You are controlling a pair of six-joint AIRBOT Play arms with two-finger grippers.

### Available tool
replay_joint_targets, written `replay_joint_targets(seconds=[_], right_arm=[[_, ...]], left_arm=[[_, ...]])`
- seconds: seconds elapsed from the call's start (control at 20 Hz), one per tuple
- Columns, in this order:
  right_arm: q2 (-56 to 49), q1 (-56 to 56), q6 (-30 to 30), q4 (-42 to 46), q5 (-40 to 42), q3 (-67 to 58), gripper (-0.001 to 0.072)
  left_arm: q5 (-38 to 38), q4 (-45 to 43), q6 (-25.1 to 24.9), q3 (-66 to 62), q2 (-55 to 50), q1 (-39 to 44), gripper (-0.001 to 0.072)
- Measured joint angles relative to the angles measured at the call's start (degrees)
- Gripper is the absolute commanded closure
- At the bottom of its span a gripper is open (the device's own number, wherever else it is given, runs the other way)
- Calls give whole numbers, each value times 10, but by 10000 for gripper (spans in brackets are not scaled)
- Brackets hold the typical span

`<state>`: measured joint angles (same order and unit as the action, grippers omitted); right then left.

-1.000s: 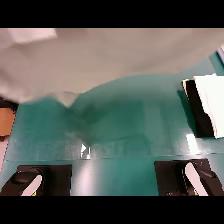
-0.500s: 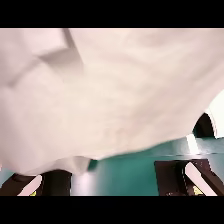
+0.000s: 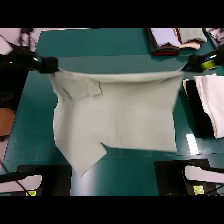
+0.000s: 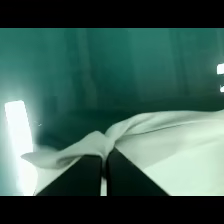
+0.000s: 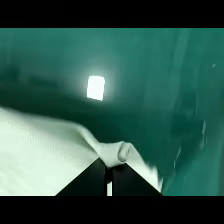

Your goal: Fold the shirts.

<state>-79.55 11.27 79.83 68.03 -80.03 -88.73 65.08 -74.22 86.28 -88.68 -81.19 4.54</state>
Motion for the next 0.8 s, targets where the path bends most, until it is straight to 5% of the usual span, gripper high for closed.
replay_joint_targets(seconds=[0.25,0.45,0.8], right_arm=[[-126,-17,11,26,23,-71,696],[-149,-21,12,31,8,-110,696],[-93,-23,7,40,19,29,695]], left_arm=[[-43,5,-8,-47,-97,-9,682],[1,10,-11,-69,-117,-33,682],[85,11,-35,-4,-125,-45,682]])
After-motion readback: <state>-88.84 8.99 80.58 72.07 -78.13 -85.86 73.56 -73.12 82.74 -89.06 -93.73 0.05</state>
